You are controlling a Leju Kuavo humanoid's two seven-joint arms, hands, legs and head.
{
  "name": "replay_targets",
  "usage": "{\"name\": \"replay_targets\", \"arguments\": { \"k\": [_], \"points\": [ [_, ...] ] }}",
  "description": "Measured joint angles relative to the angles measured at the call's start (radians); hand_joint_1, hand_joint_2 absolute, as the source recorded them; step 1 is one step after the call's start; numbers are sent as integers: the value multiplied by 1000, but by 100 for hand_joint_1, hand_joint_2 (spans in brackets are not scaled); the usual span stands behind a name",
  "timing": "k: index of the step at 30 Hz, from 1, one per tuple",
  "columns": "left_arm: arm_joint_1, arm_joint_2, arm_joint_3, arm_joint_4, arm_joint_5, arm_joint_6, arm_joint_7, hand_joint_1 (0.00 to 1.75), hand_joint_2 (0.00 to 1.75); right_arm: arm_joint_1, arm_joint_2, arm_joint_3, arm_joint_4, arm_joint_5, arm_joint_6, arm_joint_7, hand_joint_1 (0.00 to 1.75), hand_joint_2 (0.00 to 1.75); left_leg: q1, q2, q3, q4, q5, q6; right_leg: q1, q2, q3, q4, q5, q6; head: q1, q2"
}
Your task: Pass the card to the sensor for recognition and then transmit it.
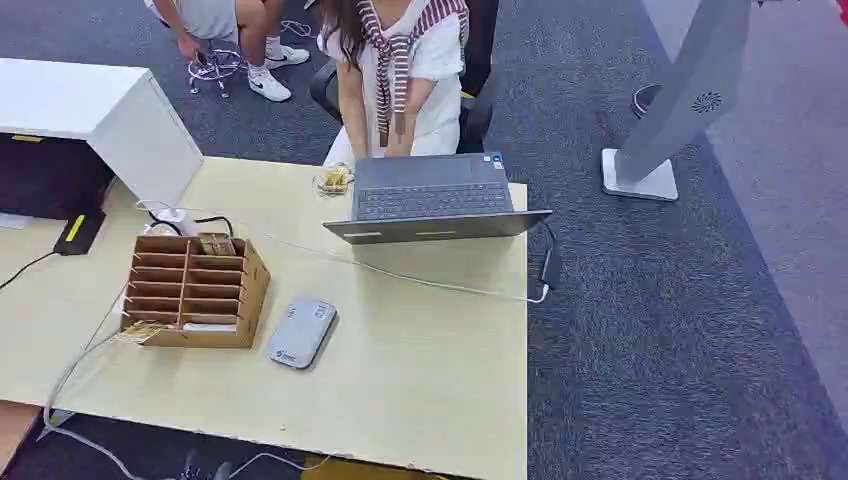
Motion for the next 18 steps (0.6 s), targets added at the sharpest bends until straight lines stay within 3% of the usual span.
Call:
{"name": "replay_targets", "arguments": {
  "k": [18],
  "points": [
    [253,-132,-25,-639,-84,-84,-25,0,175,-3,35,63,23,18,-69,57,0,0,0,-2,0,0,-2,1,0,-2,1,0,-2,1,0,0]
  ]
}}
